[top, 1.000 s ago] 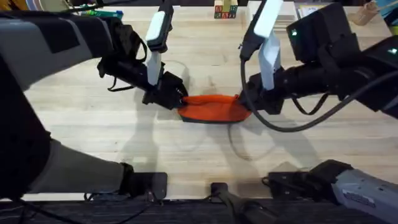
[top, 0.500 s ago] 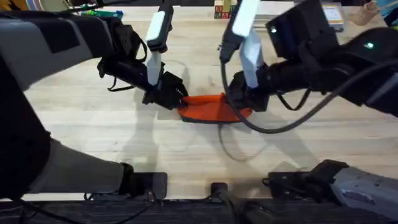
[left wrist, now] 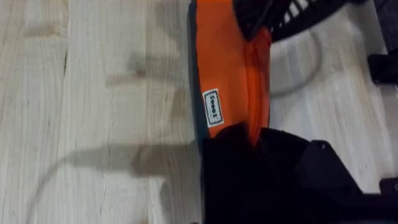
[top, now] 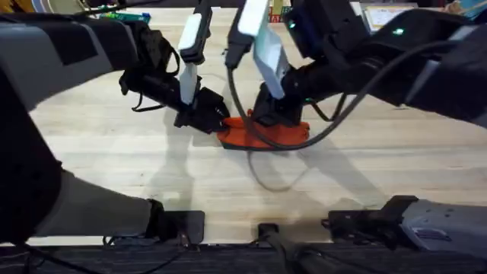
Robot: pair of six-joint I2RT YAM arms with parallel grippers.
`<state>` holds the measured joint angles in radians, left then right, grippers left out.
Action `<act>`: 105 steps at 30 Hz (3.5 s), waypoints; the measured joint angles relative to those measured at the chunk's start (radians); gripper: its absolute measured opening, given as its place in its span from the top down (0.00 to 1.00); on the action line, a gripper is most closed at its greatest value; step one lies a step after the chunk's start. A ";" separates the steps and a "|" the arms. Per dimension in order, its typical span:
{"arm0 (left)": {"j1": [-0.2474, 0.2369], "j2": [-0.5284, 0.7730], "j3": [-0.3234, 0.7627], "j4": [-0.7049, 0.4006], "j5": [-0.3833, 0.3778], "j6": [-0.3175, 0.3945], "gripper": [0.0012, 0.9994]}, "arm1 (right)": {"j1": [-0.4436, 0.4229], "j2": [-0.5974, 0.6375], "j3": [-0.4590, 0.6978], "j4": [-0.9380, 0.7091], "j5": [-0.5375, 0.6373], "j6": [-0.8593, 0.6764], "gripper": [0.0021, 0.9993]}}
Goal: Unzip the bag, pick up the pens from the table one at a time and place them inside, then zip the bag closed.
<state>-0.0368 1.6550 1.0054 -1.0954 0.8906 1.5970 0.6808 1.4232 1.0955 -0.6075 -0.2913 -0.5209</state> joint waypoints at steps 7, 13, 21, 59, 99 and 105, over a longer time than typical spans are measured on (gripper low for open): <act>0.000 0.000 0.000 0.000 0.000 0.000 0.96 | 0.054 0.049 0.022 0.064 0.004 0.000 0.97; 0.000 0.000 0.000 0.000 0.000 0.000 0.96 | 0.060 0.052 0.023 0.066 0.006 0.000 0.97; 0.000 0.000 0.000 0.000 0.000 0.000 0.96 | 0.063 0.049 0.040 0.003 0.042 -0.001 0.55; 0.000 0.000 0.002 0.028 -0.001 0.000 0.01 | 0.009 -0.103 0.134 -0.303 0.109 -0.007 0.00; 0.066 -0.230 0.101 -0.064 -0.005 0.001 0.01 | -0.069 -0.103 0.146 -0.390 0.156 -0.082 0.97; 0.066 -0.230 0.101 -0.060 -0.005 0.001 0.01 | -0.069 -0.104 0.146 -0.404 0.152 -0.121 0.97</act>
<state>0.0288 1.4246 1.1065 -1.1553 0.8856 1.5982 0.6113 1.3195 1.2411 -1.0117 -0.1388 -0.6424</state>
